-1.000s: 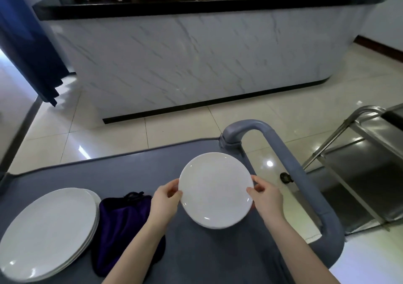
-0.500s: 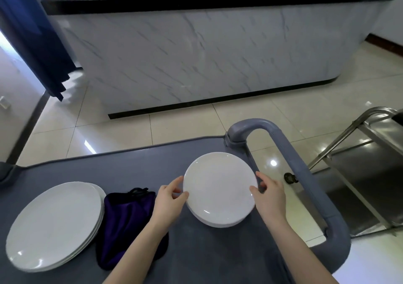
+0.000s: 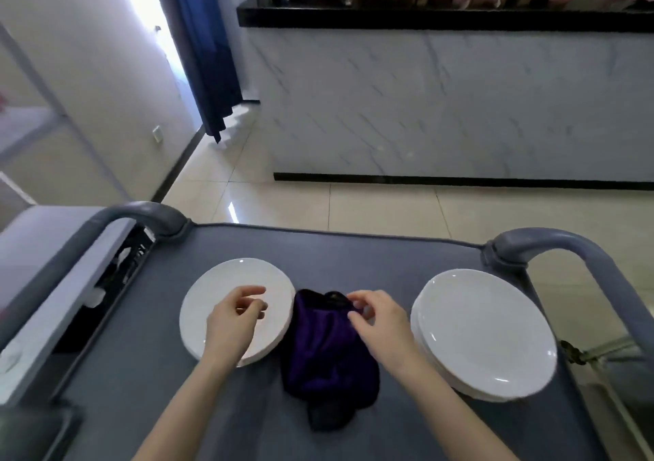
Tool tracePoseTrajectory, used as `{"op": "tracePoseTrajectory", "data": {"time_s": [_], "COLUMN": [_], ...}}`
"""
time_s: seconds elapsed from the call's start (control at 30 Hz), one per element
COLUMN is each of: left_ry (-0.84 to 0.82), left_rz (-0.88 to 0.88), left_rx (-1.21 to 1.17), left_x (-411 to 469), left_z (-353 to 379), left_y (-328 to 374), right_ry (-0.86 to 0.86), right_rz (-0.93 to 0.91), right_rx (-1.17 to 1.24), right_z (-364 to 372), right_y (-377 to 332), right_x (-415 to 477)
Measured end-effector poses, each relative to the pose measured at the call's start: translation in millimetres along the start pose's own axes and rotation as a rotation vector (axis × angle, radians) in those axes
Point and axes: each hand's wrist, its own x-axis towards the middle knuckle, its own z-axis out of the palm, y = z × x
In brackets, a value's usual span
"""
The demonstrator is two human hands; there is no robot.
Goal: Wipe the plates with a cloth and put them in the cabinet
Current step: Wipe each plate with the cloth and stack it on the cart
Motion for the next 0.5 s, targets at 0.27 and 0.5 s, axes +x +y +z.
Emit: {"op": "tracePoseTrajectory", "data": {"time_s": [0.27,0.5], "left_ry": [0.116,-0.006], "left_rz": [-0.039,-0.072], "left_rx": [0.116,0.214], "left_x": [33.8,58.9], "left_z": [-80.3,-101.3], "left_y": [-41.4,-60.5], "right_ry": [-0.150,-0.130], "right_rz": [0.116,0.267], "right_rx": [-0.014,-0.069], "right_z": [94.6,132.5], "right_y": [-44.4,-49.9], "right_x": [28.3,39.6]}}
